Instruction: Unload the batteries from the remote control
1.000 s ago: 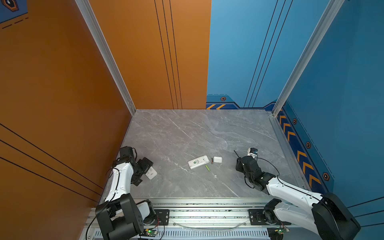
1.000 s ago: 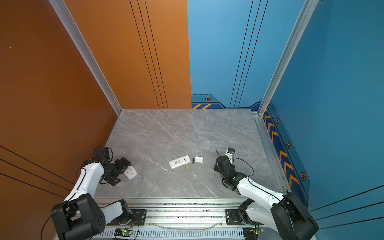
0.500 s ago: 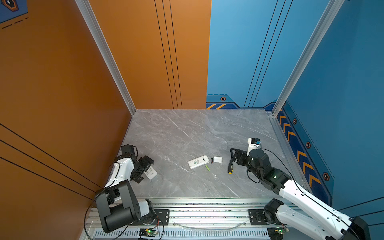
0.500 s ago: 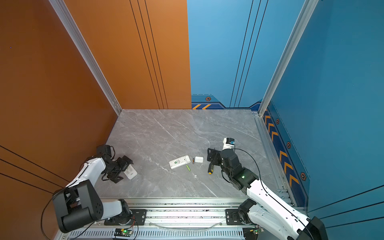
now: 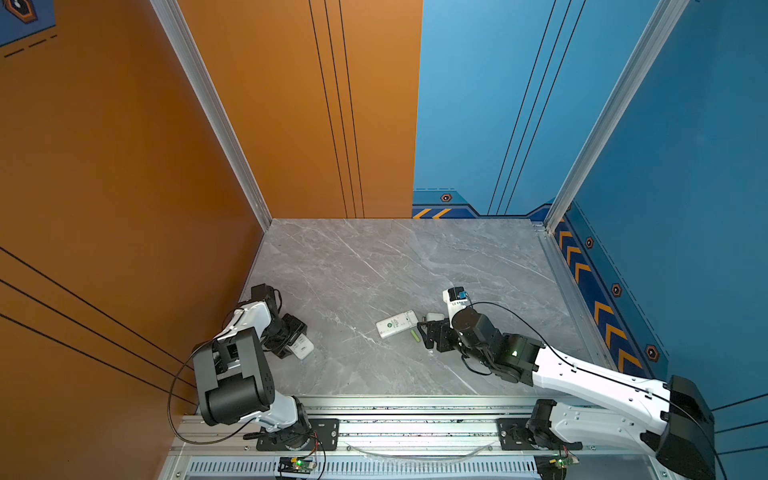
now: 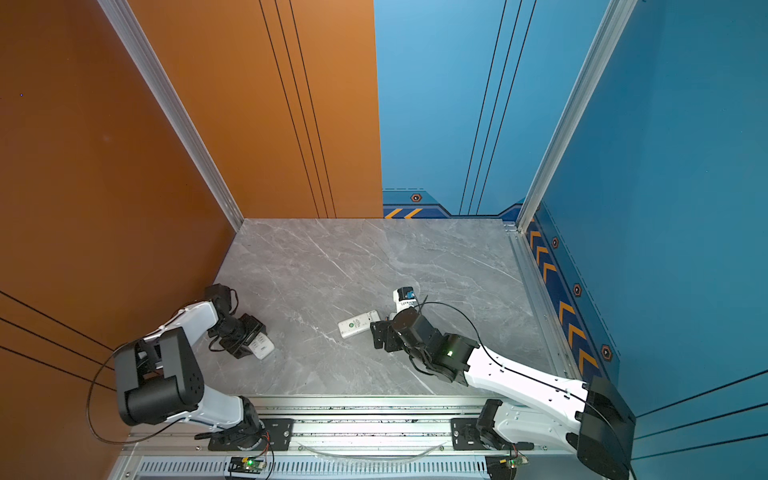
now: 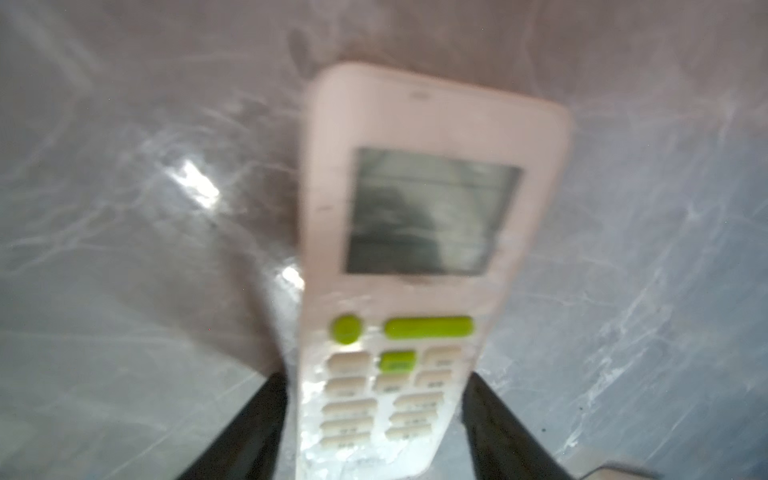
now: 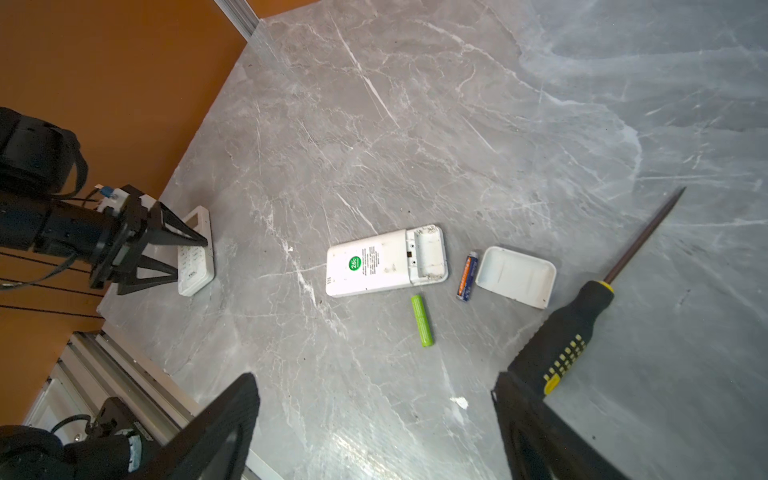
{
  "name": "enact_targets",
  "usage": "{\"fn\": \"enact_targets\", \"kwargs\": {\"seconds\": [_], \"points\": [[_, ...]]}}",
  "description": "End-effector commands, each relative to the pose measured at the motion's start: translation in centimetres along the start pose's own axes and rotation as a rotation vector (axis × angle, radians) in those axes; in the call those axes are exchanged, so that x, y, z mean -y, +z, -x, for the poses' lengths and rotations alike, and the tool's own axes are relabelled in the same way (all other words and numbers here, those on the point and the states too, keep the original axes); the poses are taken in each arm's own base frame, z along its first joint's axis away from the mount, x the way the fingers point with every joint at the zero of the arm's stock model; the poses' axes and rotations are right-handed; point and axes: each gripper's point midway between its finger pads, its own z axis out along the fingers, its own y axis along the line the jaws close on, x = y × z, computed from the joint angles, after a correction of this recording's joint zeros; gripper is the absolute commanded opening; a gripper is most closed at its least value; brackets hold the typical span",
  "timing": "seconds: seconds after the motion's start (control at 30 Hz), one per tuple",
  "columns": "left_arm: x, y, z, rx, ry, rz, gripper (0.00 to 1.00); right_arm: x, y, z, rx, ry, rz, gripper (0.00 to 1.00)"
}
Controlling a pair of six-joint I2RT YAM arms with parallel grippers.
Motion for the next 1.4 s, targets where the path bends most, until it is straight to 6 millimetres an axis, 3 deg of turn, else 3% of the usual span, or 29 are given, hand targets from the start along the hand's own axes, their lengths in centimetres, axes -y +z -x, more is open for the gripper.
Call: {"fn": "enact_targets", "kwargs": {"seconds": [0.0,0.17,0.27,0.4,0.53,0.7,0.87,1.37], "points": [[0.4,0.1,-0.4,-0.03,0.035,0.019,0.53,-1.7,0.1,2.3,0.051,-0.009,0.033,0.9],[1.7,-0.3,-0.9,-0.037,0.052,-0.027,0.44,-2.1,1.3,2.7,0.031,0.023,0.052,0.9],[3.6,-1.8,-1.4,-0.034,0.047,-0.129,0.43,-2.8,2.1,2.3,-0.001,0.058,0.101,0.9],[9.1,-6.2,-2.8,0.02,0.034,-0.384,0.41,-6.6,3.3,2.0,-0.032,0.139,0.316,0.9],[14.4,-10.4,-5.8,0.06,0.057,-0.565,0.4,-11.0,3.9,2.3,-0.018,0.139,0.473,0.87],[17.7,-12.2,-9.5,0.045,0.085,-0.643,0.39,-13.7,5.6,3.6,-0.012,0.102,0.508,0.85],[19.2,-13.3,-11.5,0.039,0.116,-0.677,0.38,-14.9,7.7,3.7,-0.06,0.105,0.535,0.78],[20.7,-15.6,-14.4,-0.011,0.13,-0.802,0.36,-13.7,11.0,4.5,-0.087,0.14,0.494,0.52]]}}
